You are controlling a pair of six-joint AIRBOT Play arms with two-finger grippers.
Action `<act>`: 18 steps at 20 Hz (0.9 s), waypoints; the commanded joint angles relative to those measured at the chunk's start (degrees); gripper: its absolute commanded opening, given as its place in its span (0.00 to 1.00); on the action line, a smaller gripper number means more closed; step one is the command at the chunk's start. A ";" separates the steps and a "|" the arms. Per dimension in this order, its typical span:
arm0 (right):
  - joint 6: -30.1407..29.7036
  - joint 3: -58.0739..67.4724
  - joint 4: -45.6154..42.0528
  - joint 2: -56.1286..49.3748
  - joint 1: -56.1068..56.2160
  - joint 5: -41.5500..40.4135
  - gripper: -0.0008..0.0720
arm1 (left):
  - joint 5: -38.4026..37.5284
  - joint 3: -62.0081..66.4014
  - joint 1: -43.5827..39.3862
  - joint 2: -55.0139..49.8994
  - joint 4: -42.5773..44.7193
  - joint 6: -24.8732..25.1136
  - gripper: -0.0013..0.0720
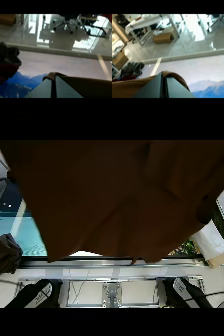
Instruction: Fold the shirts.
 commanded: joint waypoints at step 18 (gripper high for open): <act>15.23 0.66 -41.79 -45.55 25.94 -10.51 0.05 | 9.18 0.35 -4.44 -36.41 18.99 -14.16 0.03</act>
